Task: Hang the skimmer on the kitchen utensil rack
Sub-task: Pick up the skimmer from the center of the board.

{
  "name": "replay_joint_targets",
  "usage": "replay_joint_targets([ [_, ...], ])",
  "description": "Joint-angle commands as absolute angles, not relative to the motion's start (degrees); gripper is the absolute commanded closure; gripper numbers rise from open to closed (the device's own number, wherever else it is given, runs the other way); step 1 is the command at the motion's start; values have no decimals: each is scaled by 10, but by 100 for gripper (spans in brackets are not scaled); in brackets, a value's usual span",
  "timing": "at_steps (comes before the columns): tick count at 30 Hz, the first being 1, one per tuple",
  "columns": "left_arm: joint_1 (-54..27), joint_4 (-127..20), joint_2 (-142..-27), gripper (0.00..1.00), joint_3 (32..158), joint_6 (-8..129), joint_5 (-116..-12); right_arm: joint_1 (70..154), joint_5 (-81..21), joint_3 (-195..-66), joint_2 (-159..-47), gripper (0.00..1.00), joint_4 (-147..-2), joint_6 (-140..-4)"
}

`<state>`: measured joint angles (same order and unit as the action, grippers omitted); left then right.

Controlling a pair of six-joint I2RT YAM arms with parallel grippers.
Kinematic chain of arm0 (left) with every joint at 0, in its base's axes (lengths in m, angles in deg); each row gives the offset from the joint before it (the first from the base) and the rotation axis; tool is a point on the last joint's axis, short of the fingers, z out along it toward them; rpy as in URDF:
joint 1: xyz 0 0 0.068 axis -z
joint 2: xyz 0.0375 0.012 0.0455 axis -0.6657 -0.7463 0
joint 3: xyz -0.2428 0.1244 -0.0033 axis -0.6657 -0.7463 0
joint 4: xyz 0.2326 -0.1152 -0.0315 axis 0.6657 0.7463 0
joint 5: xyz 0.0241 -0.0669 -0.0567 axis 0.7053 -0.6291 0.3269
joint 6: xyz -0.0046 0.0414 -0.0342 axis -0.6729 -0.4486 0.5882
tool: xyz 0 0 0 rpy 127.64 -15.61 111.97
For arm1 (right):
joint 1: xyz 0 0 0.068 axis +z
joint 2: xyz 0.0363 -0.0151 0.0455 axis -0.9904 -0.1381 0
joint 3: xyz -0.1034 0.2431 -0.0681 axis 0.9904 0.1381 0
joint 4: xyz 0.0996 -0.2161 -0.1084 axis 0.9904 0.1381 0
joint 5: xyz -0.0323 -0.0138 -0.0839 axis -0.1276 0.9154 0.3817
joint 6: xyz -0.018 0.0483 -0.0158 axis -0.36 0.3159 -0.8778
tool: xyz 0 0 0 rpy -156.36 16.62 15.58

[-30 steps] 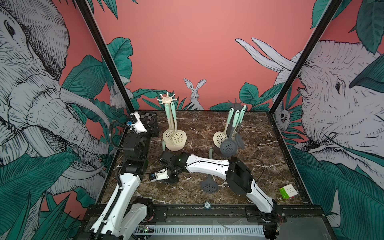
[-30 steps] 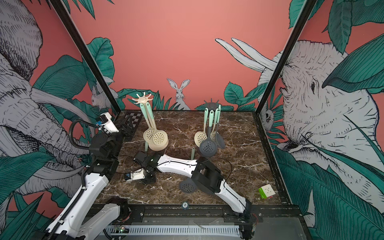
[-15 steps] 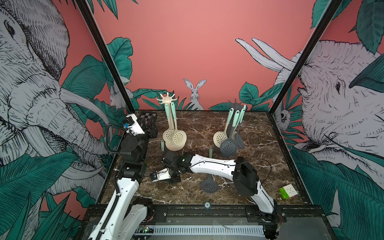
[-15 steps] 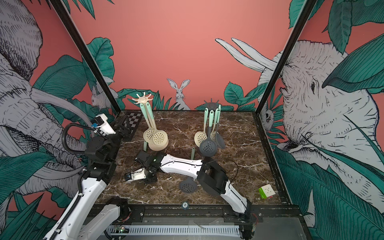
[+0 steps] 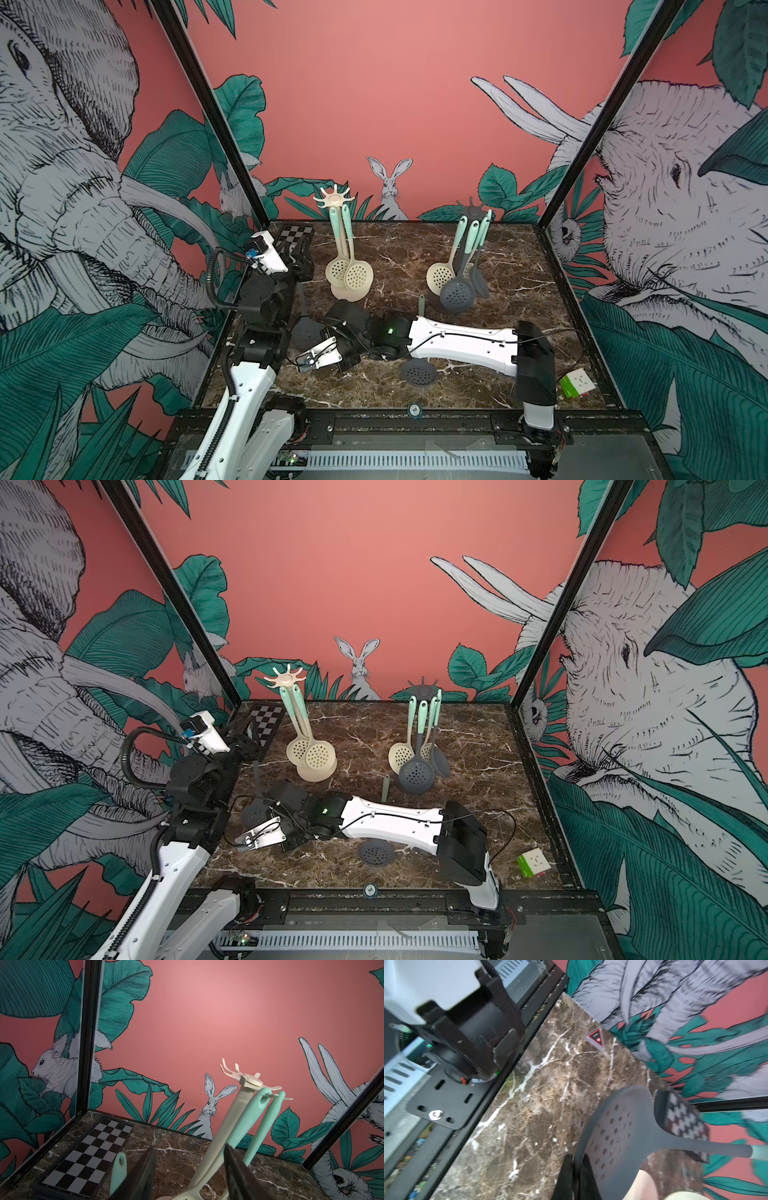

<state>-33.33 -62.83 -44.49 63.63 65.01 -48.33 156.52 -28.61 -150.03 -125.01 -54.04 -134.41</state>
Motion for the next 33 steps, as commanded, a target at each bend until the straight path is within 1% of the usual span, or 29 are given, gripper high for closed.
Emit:
replay_joint_targets([
  [1,-337,-602,-445,45,666,660,-509,1571,-228,-1489,-1222,100,-630,-1399],
  [8,-337,-533,-428,45,721,654,-548,1576,-135,-1451,-1204,100,-700,-1457],
  [15,-338,-435,-400,45,774,643,-551,1577,-96,-1429,-1189,100,-749,-1493],
  [18,-338,-393,-401,45,794,631,-557,1577,-75,-1407,-1181,100,-797,-1515],
  [21,-339,-374,-414,45,809,626,-606,1577,-65,-1383,-1170,100,-843,-1538],
  [27,-344,-386,-434,45,814,610,-684,1579,-49,-1342,-1154,100,-914,-1566],
  [30,-361,-412,-441,45,805,619,-734,1580,-44,-1321,-1143,100,-956,-1572],
  [33,-389,-457,-446,45,793,647,-791,1581,-39,-1314,-1138,100,-962,-1574],
])
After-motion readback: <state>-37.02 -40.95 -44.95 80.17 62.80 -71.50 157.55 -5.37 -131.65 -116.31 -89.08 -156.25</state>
